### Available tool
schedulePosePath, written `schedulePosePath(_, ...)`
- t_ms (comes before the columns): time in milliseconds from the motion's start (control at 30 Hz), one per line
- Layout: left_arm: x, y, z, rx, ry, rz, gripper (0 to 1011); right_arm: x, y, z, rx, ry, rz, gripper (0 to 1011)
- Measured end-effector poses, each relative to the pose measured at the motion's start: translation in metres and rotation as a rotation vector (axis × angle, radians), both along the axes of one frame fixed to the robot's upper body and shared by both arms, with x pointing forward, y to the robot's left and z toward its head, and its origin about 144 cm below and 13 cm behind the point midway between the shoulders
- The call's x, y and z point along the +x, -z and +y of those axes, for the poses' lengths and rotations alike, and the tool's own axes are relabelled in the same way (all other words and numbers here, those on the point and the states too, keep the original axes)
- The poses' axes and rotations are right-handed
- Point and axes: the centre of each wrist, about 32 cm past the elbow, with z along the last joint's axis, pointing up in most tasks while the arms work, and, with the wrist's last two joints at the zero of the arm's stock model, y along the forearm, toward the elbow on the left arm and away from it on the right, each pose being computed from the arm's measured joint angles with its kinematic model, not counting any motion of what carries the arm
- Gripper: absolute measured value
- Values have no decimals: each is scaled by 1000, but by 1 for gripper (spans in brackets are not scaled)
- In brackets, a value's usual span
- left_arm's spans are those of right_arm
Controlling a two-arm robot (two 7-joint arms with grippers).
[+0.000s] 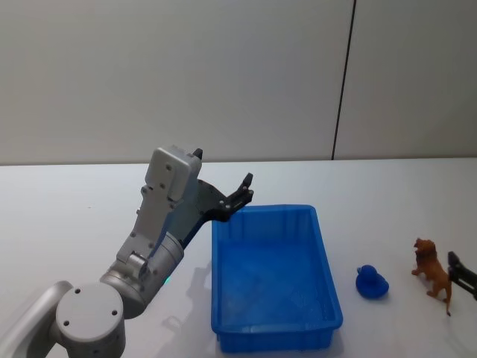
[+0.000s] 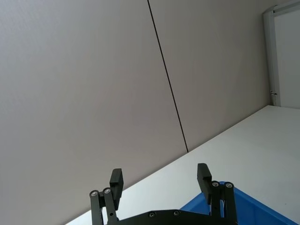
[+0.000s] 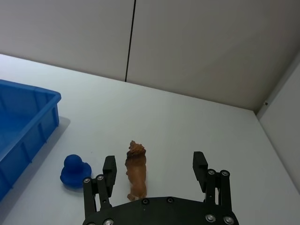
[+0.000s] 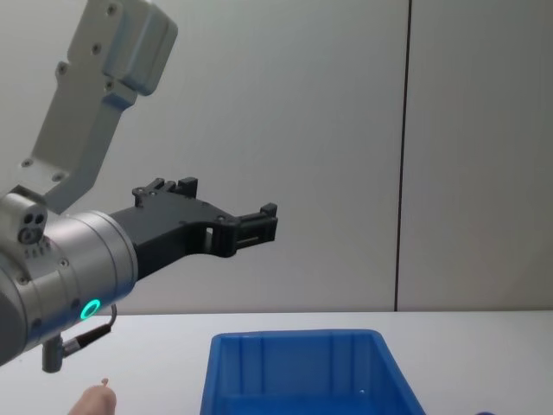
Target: Pick up the two dolls from the table and place them into the box.
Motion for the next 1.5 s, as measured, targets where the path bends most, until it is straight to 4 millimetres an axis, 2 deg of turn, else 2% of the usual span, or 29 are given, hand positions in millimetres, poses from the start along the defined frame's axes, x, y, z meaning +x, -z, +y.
schedulePosePath(467,0,0,0,0,0,0,1001,29,12,12,-31,6,93,1001)
schedulePosePath(1000,0,0,0,0,0,0,1001,69,41,23,-37,48,207,1001)
schedulePosePath(1300,0,0,0,0,0,0,1001,84,55,29,-33,30,250,1001)
schedulePosePath(1500,0,0,0,0,0,0,1001,90,60,31,-32,22,268,870)
